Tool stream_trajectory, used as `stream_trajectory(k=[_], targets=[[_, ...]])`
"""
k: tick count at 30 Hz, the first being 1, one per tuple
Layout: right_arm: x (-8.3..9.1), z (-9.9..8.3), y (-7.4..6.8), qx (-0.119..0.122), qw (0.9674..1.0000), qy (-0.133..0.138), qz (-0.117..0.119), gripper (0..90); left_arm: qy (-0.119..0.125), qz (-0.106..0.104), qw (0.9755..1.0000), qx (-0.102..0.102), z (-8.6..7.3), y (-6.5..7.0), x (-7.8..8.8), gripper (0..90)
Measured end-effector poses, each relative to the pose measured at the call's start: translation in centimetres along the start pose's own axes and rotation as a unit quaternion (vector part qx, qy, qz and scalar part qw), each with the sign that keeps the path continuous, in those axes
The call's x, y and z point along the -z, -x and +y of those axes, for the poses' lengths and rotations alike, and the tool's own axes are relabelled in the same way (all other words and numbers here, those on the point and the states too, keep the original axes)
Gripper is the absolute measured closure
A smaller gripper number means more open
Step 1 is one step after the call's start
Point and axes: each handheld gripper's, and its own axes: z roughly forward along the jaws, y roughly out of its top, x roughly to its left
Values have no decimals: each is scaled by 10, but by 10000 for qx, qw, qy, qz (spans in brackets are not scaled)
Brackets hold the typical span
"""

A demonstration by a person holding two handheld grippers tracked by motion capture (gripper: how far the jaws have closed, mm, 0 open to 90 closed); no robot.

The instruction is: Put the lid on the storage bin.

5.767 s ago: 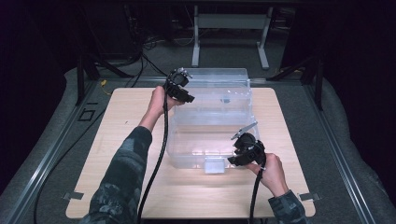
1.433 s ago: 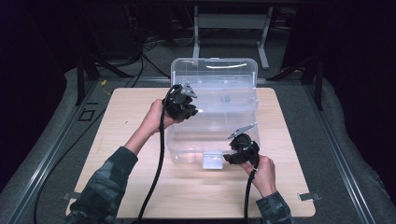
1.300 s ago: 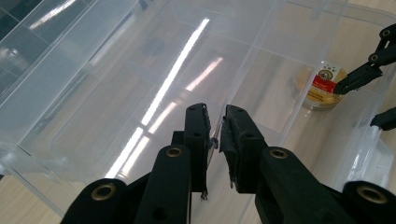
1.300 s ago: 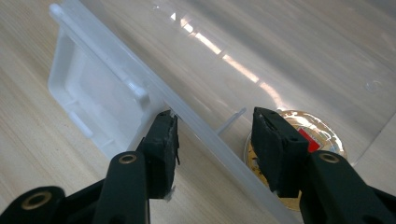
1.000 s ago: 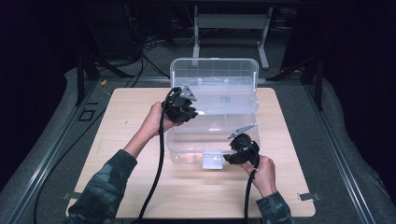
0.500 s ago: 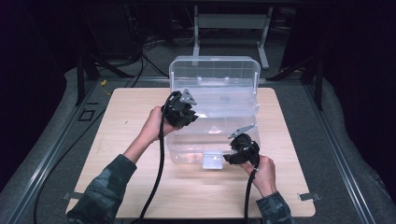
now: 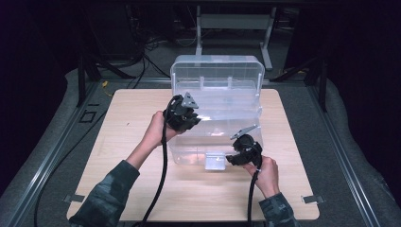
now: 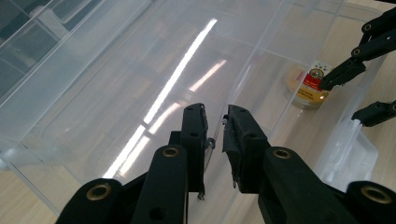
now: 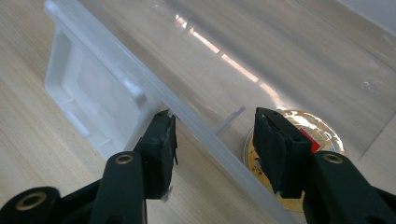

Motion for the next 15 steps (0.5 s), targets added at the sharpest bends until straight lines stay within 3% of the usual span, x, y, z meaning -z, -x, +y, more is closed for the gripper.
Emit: stream_trajectory(k=[15], targets=[[-3,2,5,-8,10000,64,60,490,67,49,10000,25,-5,3,-1,763]])
